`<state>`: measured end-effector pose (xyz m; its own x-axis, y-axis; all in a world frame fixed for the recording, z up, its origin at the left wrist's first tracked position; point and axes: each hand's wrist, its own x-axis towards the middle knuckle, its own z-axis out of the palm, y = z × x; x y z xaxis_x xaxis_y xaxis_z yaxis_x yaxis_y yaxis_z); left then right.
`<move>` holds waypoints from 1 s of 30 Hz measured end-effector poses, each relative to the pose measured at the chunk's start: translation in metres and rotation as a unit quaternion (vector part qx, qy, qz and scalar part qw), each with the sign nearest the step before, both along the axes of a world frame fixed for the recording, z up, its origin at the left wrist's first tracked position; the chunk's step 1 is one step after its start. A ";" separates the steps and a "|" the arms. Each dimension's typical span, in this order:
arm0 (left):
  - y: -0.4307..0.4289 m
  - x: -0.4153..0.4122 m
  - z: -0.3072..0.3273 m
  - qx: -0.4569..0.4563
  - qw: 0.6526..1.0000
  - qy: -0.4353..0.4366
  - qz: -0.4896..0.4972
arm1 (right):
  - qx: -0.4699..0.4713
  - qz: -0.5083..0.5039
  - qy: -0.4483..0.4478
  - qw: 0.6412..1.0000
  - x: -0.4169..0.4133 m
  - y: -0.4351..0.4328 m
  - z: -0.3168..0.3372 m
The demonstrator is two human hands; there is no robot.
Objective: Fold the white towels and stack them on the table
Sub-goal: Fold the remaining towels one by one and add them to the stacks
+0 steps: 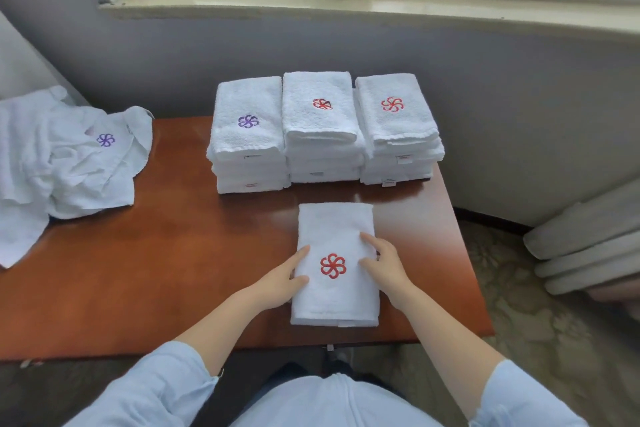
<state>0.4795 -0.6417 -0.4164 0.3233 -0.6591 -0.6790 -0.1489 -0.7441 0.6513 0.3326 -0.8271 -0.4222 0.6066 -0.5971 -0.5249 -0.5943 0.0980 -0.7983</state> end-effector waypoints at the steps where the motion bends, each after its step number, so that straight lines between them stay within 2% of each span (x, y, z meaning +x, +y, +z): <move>1: 0.000 0.000 -0.001 -0.004 1.000 0.012 0.014 | 0.012 0.000 -0.004 1.000 -0.004 -0.001 0.000; 6: 0.000 -0.004 -0.003 -0.010 0.997 0.046 0.056 | 0.122 0.001 -0.022 0.992 -0.020 0.002 0.001; 9: 0.005 -0.009 -0.003 -0.015 0.997 0.044 0.060 | 0.149 0.014 -0.009 0.989 -0.027 0.009 0.002; 16: 0.028 -0.022 0.004 -0.031 0.996 0.070 0.042 | 0.134 0.069 0.001 0.989 -0.051 0.033 0.007; 24: 0.082 -0.037 0.025 -0.074 0.993 0.075 0.044 | 0.113 0.063 -0.049 0.990 -0.069 0.080 0.034; 30: 0.123 -0.026 0.054 -0.112 0.993 0.020 0.036 | 0.092 0.080 -0.101 0.987 -0.051 0.116 0.069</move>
<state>0.4535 -0.5189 -0.3623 0.3507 -0.7712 -0.5313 -0.0704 -0.5874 0.8062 0.2815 -0.7111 -0.3535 0.7887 -0.3909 -0.4745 -0.4451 0.1693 -0.8793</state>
